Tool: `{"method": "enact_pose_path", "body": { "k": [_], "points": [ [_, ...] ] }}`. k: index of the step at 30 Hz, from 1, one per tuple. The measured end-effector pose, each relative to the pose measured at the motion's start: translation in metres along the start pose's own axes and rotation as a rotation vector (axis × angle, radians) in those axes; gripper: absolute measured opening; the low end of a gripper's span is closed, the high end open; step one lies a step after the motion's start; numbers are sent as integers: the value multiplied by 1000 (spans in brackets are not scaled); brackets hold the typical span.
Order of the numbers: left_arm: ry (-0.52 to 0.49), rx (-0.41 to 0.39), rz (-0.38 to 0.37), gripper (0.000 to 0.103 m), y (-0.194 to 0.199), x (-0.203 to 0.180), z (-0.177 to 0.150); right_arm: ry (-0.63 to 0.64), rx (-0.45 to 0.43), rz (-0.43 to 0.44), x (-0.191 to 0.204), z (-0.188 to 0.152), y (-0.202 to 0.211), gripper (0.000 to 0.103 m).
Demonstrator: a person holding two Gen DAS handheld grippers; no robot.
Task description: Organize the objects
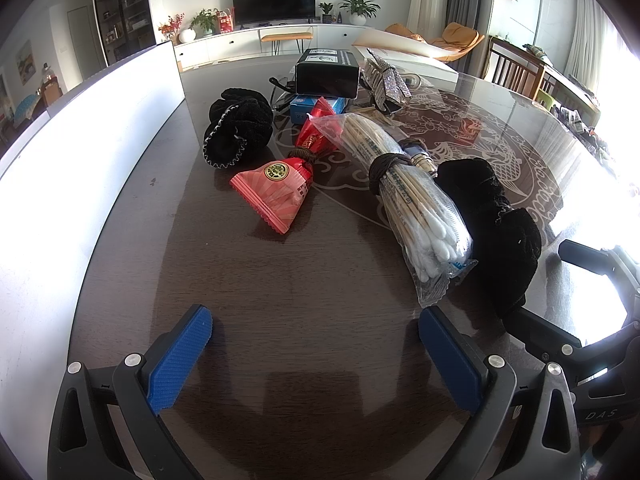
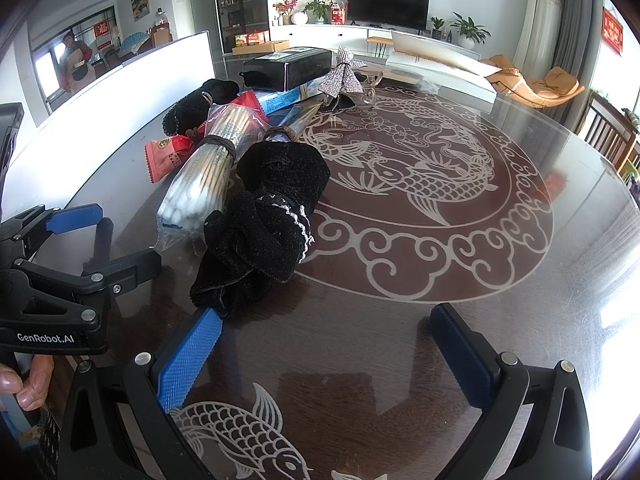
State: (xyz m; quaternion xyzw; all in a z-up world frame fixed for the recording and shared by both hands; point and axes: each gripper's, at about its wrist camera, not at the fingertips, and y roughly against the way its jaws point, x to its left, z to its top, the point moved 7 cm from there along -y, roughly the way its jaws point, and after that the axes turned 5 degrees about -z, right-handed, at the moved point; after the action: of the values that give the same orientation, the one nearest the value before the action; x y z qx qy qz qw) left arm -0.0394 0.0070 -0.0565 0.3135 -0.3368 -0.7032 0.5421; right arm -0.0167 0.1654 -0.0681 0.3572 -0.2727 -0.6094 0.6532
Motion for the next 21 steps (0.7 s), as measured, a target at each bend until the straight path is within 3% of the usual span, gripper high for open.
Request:
{"method": "enact_pose_path", "body": {
  "k": [21],
  "points": [
    [1, 2, 2, 103, -2, 2, 0, 0, 0, 1, 0, 0, 0, 103]
  ]
}}
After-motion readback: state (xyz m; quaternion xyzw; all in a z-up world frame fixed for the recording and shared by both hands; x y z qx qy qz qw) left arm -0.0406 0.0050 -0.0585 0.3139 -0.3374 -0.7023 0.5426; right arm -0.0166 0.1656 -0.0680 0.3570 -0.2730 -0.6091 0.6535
